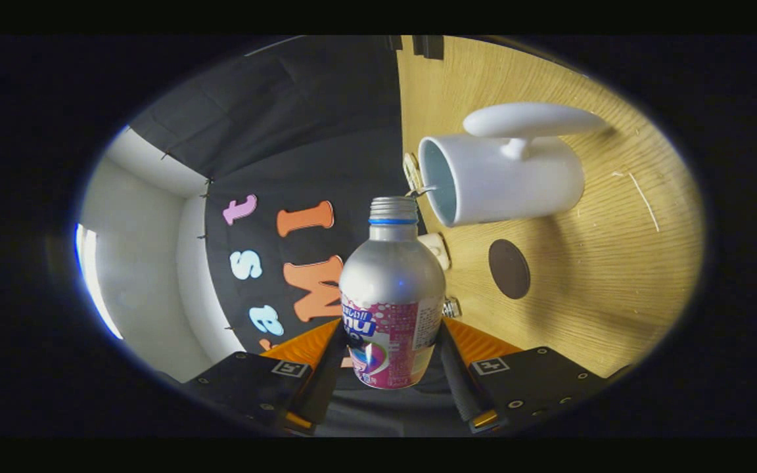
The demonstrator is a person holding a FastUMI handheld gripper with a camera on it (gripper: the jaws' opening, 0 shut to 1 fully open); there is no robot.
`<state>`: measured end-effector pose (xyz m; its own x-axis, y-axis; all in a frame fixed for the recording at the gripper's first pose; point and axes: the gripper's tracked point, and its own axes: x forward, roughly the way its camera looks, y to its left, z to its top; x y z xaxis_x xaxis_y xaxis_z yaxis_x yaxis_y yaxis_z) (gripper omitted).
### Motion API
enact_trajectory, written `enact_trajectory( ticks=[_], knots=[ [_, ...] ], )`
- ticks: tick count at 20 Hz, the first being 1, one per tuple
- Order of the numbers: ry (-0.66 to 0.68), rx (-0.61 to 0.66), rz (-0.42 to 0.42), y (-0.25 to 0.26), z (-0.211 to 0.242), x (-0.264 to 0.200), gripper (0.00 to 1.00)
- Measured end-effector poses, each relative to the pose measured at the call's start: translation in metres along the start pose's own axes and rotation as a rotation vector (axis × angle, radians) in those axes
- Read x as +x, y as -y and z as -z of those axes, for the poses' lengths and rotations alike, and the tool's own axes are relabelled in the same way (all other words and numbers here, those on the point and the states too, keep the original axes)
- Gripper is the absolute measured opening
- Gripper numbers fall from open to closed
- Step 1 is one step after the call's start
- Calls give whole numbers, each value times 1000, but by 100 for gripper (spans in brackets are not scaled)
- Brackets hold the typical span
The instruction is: Take the bottle from table, then pour the juice into the cup, finally place the bottle on the coaster
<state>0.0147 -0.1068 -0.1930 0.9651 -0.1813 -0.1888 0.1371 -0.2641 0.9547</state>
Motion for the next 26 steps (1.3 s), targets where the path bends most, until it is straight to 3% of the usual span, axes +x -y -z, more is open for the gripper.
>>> enact_trajectory(
  ticks=[26],
  knots=[
    [11,44,-30,-17,-11,2,75]
  ],
)
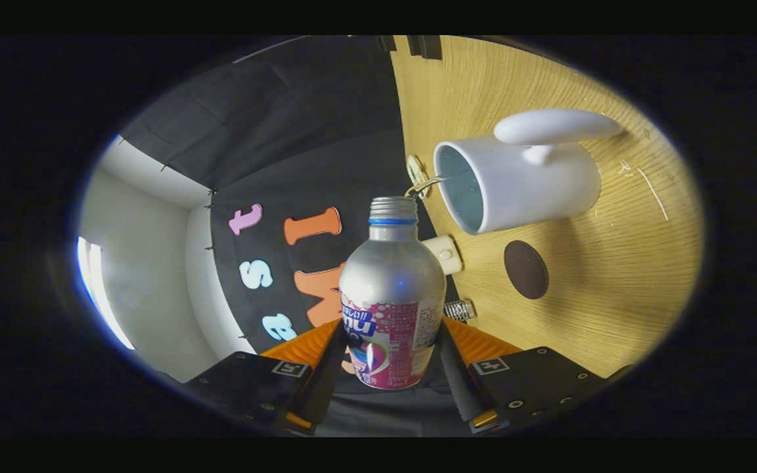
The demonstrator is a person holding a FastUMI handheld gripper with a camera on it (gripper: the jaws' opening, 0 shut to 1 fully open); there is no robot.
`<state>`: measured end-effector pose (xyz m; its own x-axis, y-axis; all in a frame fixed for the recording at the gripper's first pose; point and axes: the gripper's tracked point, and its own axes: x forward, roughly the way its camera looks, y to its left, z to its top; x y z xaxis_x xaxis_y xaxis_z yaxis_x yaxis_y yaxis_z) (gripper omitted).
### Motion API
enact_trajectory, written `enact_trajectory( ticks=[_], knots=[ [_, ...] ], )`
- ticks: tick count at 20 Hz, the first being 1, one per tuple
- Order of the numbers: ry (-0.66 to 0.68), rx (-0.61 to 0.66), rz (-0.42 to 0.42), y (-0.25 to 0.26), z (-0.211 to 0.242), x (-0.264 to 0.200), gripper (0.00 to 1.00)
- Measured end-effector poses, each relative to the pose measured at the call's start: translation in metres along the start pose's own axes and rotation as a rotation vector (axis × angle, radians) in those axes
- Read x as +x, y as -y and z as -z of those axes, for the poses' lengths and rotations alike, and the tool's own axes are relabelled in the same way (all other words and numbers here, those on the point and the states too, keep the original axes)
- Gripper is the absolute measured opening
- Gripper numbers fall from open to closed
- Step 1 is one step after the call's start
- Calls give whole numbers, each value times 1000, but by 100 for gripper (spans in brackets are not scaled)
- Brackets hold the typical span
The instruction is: Take the bottle from table, then pour the juice into the cup, finally place the bottle on the coaster
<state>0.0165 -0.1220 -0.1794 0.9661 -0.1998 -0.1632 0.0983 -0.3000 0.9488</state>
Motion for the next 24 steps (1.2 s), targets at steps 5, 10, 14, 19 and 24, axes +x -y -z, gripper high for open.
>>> enact_trajectory(
  ticks=[5,10,14,19,24],
  knots=[
    [2,13,4,0,-2,1,75],
    [5,23,8,1,-4,0,75],
    [7,40,10,1,-5,1,75],
    [0,57,2,-5,-3,2,75],
    [2,86,-3,-6,-1,1,75]
  ],
)
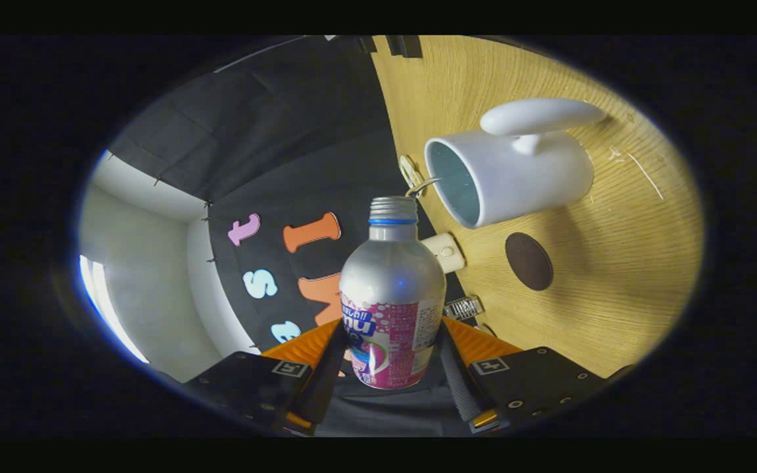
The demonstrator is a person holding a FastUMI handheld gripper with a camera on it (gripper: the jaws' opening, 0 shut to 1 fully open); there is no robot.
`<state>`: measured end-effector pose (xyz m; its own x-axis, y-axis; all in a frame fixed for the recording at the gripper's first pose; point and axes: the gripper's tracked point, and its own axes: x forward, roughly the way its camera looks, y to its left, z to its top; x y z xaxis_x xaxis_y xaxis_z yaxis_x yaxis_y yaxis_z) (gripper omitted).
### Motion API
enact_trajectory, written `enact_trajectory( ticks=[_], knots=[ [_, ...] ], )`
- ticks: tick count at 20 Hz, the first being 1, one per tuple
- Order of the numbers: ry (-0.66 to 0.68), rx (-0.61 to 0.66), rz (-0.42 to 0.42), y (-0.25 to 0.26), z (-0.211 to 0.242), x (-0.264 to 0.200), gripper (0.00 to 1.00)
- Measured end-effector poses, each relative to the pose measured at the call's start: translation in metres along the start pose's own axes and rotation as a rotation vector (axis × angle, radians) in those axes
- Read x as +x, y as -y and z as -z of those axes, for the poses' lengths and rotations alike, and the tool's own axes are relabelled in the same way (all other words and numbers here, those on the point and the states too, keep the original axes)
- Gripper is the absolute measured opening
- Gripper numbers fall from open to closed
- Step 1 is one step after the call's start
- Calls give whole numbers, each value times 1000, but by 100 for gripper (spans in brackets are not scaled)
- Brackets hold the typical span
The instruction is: Take the bottle from table, then pour the juice into the cup, finally place the bottle on the coaster
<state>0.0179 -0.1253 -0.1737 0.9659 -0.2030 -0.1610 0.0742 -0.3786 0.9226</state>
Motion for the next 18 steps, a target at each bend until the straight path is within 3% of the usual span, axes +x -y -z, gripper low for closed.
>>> enact_trajectory(
  ticks=[18],
  knots=[
    [7,75,-24,-9,-6,2,75]
  ],
)
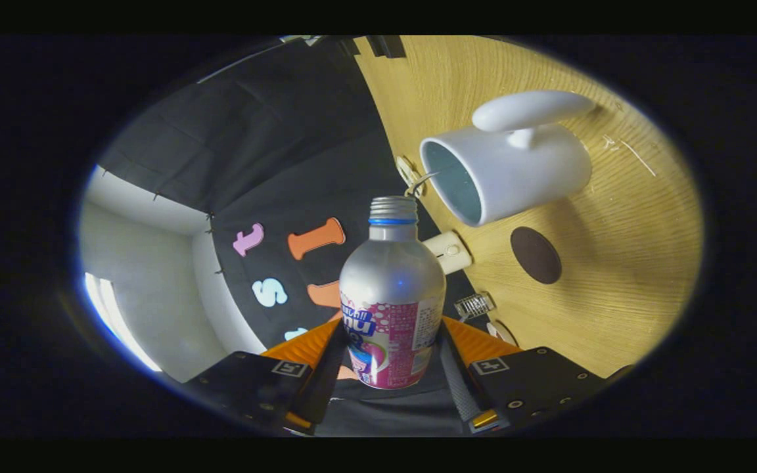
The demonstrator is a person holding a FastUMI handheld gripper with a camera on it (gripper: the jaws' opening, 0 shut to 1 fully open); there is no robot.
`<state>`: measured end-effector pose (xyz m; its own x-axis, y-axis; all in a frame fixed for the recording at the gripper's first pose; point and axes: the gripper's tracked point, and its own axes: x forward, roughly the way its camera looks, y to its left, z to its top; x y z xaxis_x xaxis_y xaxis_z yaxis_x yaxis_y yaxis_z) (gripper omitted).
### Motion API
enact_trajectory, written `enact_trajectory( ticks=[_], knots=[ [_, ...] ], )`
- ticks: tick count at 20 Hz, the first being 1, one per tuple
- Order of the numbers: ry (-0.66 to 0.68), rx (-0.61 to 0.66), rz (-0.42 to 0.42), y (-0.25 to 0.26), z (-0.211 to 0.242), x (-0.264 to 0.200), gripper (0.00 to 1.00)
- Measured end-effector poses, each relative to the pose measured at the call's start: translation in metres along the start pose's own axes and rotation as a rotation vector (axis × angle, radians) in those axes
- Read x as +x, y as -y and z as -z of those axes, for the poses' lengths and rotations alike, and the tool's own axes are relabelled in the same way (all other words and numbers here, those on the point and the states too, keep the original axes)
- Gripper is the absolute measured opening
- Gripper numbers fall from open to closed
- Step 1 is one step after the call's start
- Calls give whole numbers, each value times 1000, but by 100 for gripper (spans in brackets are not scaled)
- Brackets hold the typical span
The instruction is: Take the bottle from table, then pour the juice into the cup, finally place the bottle on the coaster
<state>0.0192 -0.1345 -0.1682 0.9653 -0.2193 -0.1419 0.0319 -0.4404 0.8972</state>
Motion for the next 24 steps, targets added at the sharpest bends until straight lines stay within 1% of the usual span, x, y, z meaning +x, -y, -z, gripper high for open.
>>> enact_trajectory(
  ticks=[9,13,21,24],
  knots=[
    [12,40,-9,-4,-1,0,75],
    [20,67,-35,-10,-2,-3,75],
    [24,102,-48,-16,-1,-4,75],
    [36,140,-89,-25,-4,-2,75]
  ],
)
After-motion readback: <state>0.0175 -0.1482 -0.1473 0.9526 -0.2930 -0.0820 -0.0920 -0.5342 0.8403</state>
